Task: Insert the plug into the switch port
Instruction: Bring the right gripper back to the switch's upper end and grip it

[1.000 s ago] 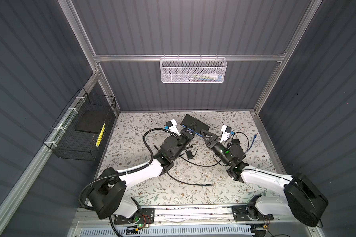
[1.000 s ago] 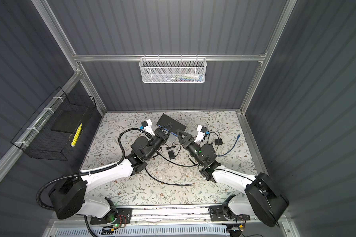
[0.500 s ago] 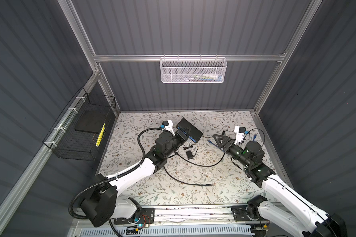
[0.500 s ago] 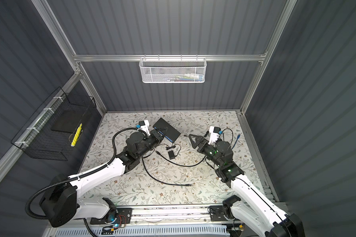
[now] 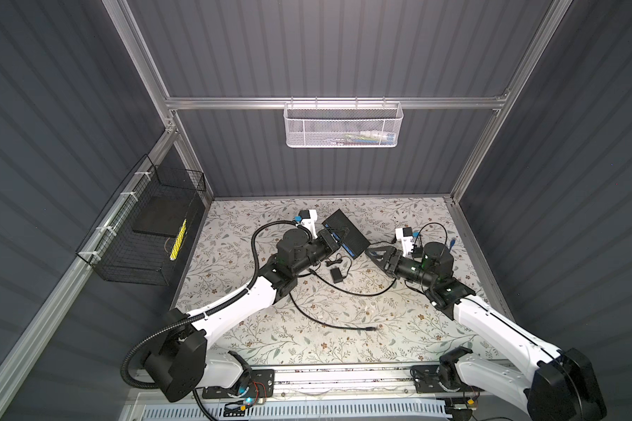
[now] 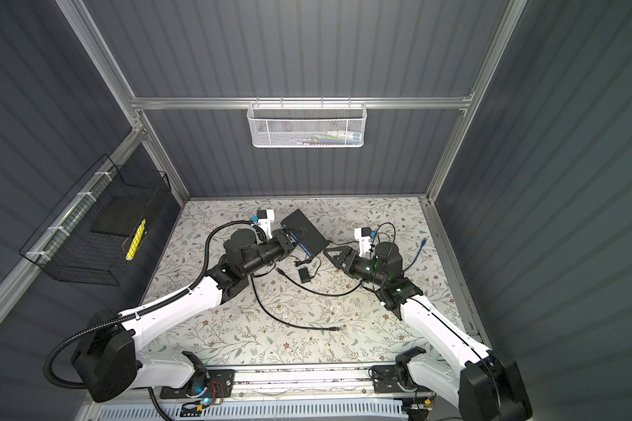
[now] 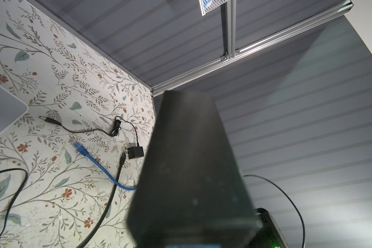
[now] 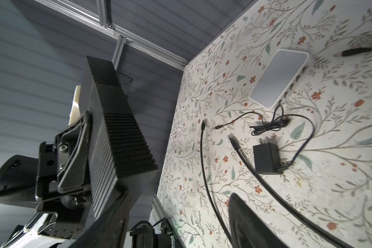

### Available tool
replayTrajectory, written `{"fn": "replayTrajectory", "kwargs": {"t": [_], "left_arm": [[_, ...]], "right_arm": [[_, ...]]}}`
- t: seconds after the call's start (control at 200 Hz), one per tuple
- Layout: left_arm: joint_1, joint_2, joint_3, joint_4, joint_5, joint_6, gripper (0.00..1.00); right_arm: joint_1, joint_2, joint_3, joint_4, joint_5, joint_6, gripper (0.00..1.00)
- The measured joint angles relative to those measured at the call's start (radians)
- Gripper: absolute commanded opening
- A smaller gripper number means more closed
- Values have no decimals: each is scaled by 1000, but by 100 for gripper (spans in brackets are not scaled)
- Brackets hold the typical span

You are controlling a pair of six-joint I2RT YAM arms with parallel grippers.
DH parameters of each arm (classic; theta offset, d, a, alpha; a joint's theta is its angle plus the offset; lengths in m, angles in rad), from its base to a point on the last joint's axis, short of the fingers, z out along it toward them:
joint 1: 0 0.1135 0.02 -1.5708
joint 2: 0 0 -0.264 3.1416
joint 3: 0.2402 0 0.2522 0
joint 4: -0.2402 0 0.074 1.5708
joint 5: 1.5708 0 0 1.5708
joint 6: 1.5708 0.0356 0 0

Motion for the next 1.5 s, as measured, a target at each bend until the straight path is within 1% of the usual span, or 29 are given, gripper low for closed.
{"fn": "replayTrajectory", "kwargs": {"t": [0.23, 0.405, 0.525, 0.76, 0.81, 0.955, 1.176, 1.251, 1.336, 1.391, 1.431, 1.496], "left_arm": [[7, 6, -1, 26, 2, 0, 5], [7, 12, -14, 45, 22, -4, 5], [7, 25, -19, 69, 34, -16, 5], [7, 53, -35, 145, 63, -47, 5], [7, 63, -35, 156, 70, -54, 5], [7, 76, -35, 180, 94, -66, 5], [7, 92, -35, 222, 114, -81, 6], [7, 100, -35, 236, 117, -89, 7], [10, 105, -35, 255, 125, -114, 15], [10, 105, -35, 266, 124, -117, 23], [10, 105, -35, 270, 125, -117, 29], [9, 105, -35, 267, 119, -116, 35]], "right_arm": [[-2, 14, -20, 127, -33, 79, 72], [-2, 6, -23, 176, -35, 95, 72], [-2, 13, -24, 213, -37, 112, 69], [-2, 110, -14, 290, -63, 135, 66], [-2, 120, -12, 304, -66, 142, 63], [-2, 128, -10, 348, -72, 157, 62], [-2, 163, -3, 467, -91, 195, 41], [-3, 187, -3, 499, -96, 214, 30], [-6, 204, -1, 543, -100, 249, 22], [-6, 205, -1, 555, -101, 261, 18], [-6, 204, -1, 559, -101, 262, 16], [-3, 203, -1, 561, -98, 259, 14]]}}
